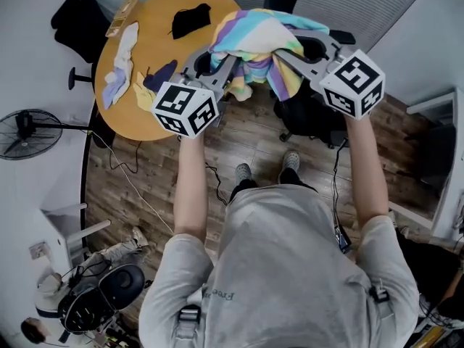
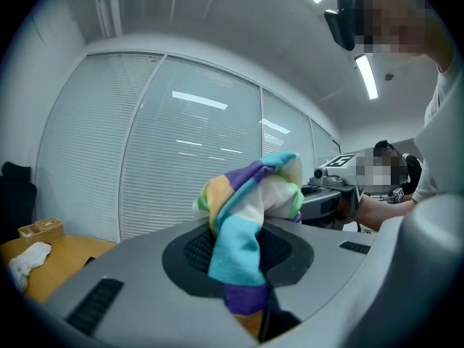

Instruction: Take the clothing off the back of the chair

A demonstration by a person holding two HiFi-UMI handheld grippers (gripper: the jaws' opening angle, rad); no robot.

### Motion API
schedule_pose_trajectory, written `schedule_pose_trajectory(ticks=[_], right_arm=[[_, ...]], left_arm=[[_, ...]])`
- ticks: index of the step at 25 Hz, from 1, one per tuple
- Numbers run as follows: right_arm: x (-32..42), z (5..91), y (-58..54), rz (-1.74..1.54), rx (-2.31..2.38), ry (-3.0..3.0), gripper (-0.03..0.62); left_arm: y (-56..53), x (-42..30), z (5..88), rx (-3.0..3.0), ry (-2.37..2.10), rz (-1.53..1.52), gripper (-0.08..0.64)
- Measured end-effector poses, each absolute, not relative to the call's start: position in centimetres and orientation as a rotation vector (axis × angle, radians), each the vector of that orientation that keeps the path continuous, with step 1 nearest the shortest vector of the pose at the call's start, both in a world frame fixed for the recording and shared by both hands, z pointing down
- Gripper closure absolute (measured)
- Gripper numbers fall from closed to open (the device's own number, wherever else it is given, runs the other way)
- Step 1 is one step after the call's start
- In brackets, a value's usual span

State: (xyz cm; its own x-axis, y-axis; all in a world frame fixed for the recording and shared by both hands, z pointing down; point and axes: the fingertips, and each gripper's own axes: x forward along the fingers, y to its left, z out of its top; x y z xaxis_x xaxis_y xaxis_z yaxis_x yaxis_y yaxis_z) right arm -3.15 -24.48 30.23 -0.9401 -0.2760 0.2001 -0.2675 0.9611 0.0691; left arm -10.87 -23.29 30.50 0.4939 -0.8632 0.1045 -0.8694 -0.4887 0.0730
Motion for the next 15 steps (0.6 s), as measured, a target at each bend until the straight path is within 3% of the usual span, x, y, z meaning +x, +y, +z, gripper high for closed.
schedule_pose_trajectory(ticks=[15], right_arm=[[-8.2, 31.8, -14.3, -0.047, 0.694, -2.862, 0.491]], left_arm=[[-14.3, -16.2, 32.6, 2.703, -1.294, 0.051, 0.459]])
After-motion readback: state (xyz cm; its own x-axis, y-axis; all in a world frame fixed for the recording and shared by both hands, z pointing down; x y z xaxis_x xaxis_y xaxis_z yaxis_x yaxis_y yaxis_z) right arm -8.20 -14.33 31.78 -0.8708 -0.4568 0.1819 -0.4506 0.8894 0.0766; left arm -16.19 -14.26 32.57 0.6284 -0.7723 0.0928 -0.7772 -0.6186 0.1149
